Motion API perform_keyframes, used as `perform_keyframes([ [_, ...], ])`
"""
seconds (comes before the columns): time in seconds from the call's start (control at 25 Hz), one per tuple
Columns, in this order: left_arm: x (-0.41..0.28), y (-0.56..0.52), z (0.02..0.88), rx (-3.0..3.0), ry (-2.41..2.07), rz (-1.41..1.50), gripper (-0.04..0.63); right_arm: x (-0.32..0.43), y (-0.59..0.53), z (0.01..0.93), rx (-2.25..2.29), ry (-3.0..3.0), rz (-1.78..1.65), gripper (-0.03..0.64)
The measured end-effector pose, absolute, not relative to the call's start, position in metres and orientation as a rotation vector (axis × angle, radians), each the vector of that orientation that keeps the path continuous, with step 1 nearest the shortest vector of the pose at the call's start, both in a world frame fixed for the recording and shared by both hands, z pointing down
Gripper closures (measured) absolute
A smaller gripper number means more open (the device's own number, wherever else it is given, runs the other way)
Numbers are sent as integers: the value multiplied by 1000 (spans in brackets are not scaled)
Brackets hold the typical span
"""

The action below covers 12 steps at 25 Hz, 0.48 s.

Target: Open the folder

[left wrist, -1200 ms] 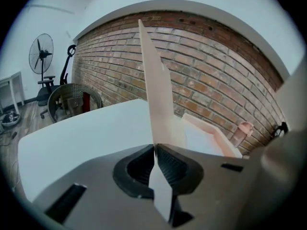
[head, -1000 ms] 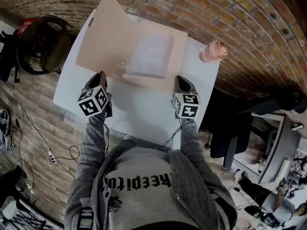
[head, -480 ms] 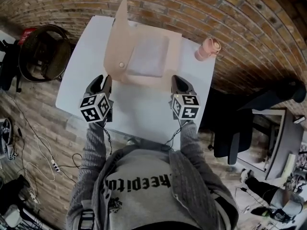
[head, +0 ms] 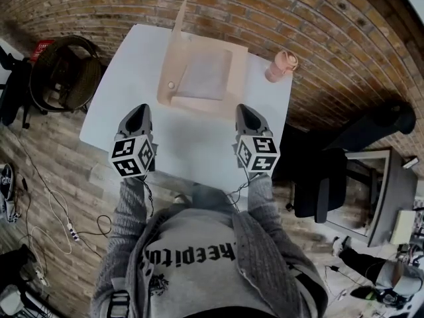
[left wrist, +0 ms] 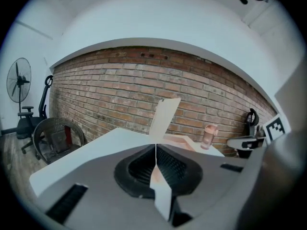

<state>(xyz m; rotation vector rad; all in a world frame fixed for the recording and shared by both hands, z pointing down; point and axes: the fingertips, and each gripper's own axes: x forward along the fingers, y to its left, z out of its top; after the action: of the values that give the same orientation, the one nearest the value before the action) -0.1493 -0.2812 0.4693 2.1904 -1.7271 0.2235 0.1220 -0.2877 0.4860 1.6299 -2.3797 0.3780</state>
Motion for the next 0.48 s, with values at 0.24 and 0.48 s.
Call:
perform_keyframes([
  [0.24, -144, -250, 438, 2263, -1737, 150, 582, 115, -254, 453, 1650, -2434, 291, 612],
  [0.48, -141, -222, 414, 2310, -1762, 80, 581, 115, -223, 428, 1672, -2468, 229, 614],
])
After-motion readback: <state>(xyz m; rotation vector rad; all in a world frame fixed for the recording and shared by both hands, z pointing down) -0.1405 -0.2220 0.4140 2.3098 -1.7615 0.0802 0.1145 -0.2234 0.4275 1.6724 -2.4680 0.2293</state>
